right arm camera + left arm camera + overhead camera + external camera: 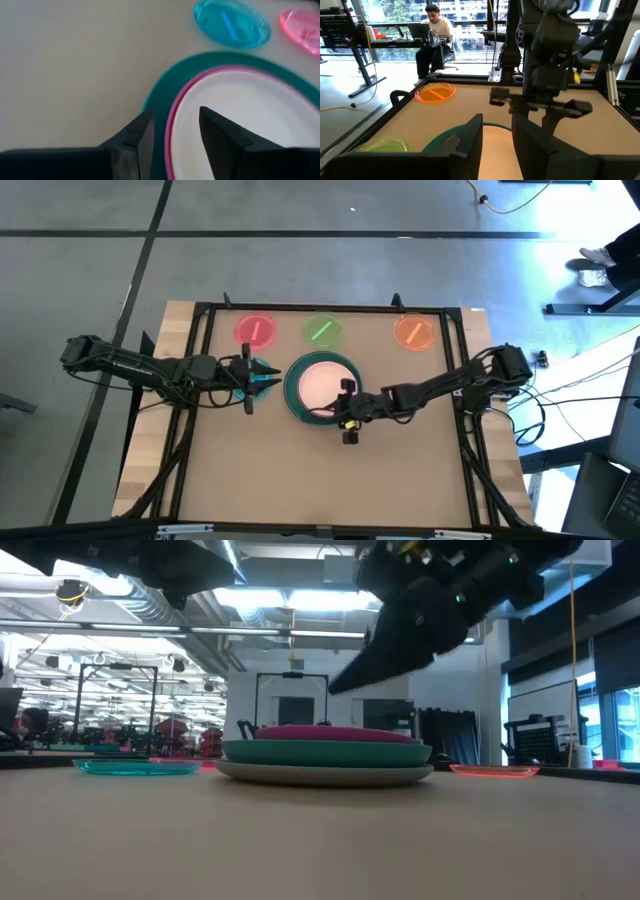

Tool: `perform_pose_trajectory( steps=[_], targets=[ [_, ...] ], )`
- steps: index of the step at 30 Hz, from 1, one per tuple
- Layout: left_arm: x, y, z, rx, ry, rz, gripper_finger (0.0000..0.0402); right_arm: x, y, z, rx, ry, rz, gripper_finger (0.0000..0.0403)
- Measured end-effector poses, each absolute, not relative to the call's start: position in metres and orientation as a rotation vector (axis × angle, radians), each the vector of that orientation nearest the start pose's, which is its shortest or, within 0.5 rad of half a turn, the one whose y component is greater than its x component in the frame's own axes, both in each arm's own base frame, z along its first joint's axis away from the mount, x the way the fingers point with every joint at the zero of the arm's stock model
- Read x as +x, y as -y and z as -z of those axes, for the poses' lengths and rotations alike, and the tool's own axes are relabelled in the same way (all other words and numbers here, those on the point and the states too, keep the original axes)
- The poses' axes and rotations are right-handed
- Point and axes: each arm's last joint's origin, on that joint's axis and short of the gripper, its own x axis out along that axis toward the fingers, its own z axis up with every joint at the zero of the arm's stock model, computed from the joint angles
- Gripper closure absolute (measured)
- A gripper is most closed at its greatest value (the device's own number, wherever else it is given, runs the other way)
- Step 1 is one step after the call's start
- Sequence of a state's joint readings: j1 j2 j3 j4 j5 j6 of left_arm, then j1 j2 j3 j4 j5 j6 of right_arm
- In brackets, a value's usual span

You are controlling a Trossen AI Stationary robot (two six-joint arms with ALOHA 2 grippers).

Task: Stack plastic plates
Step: Stack the light orange plate on top of the pink plate

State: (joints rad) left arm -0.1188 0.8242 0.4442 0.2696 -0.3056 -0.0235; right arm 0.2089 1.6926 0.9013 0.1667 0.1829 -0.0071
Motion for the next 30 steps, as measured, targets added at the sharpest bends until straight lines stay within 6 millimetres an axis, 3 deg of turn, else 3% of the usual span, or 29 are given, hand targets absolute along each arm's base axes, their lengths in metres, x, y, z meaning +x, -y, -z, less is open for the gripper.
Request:
perform_pose_trajectory(
  steps=[9,14,20,30],
  targets=[
    [0.185,0.013,-0.252,0.000,-0.106,-0.188,0.0305,0.344,-0.067,-0.147,-0.146,-0.701,-0.018,0.0256],
    [0.185,0.013,-0.252,0.000,-0.106,-0.188,0.0305,0.345,-0.067,-0.148,-0.143,-0.684,-0.018,0.0256],
    [0.185,0.013,-0.252,-0.001,-0.106,-0.188,0.0305,0.354,-0.068,-0.167,-0.144,-0.616,0.027,0.0256],
    [0.185,0.013,-0.252,-0.001,-0.106,-0.186,0.0305,0.346,-0.061,-0.154,-0.155,-0.676,0.064,0.0256]
  ],
)
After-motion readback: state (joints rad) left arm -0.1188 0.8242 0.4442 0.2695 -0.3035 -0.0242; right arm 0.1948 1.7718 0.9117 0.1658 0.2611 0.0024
